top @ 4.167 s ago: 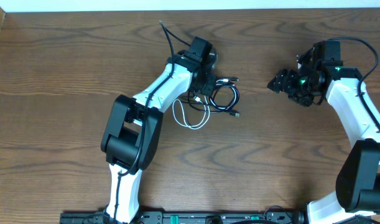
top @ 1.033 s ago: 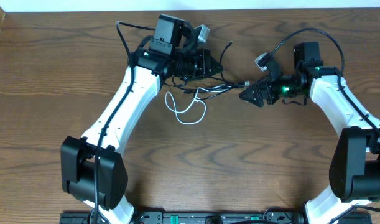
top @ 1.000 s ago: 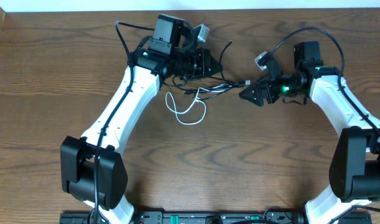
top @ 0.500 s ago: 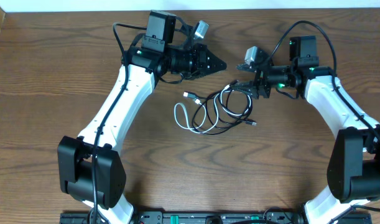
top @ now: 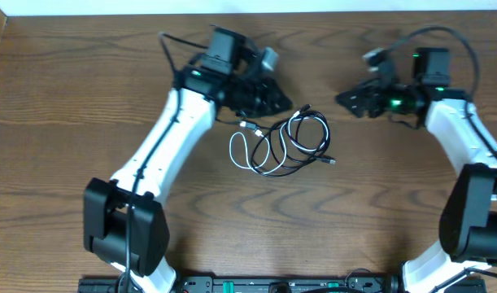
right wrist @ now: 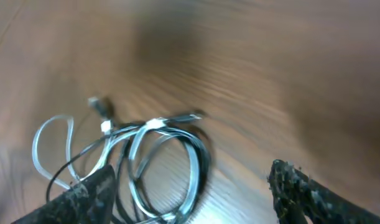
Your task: Untangle cables
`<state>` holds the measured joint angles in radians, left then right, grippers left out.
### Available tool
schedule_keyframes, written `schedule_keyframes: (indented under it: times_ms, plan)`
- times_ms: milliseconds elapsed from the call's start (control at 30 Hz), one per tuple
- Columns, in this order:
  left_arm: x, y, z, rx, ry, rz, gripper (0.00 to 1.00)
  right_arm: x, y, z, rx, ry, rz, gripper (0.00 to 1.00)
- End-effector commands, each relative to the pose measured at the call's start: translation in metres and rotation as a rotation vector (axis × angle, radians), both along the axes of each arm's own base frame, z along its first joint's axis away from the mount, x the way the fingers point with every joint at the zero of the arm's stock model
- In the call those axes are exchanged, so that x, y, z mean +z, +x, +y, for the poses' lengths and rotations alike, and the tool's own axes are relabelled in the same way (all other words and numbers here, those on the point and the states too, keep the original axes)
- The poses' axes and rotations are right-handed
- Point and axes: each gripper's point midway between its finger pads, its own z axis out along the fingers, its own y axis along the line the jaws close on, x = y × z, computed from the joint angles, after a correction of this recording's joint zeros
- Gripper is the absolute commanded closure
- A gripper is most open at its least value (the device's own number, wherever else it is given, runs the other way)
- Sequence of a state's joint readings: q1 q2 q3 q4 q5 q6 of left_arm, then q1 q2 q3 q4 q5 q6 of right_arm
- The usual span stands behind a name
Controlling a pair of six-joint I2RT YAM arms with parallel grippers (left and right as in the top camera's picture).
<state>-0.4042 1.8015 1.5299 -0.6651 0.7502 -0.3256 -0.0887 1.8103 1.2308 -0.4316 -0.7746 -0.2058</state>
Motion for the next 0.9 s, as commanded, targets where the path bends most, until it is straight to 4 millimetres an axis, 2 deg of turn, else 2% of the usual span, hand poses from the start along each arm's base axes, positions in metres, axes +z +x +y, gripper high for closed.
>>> schedule_keyframes:
  times_ms: [0,100,233,400,567,700,867]
  plan:
    - [-0.052,-0.010,-0.019,-0.130,0.200,-0.106,0.64,-0.015,-0.002,-0.032,-0.207,0.038,0.180,0.29]
    - [-0.086,-0.026,-0.051,-0.244,0.219,-0.105,0.55,-0.020,-0.008,-0.039,-0.230,0.031,0.218,0.29]
    - [-0.115,-0.025,-0.077,-0.275,0.234,-0.115,0.54,-0.026,-0.013,-0.043,-0.248,0.003,0.254,0.29]
    - [-0.142,0.011,-0.080,-0.077,0.339,-0.159,0.53,-0.031,-0.020,-0.045,-0.258,-0.013,0.291,0.30]
    - [-0.150,0.042,-0.085,0.124,0.312,-0.163,0.53,-0.041,-0.027,-0.054,-0.293,-0.074,0.338,0.32]
    - [-0.161,0.053,-0.092,0.196,0.302,-0.176,0.54,-0.049,-0.033,-0.063,-0.358,-0.115,0.393,0.33]
    - [-0.176,0.055,-0.096,0.220,0.353,-0.224,0.55,-0.064,-0.041,-0.093,-0.594,-0.206,0.512,0.29]
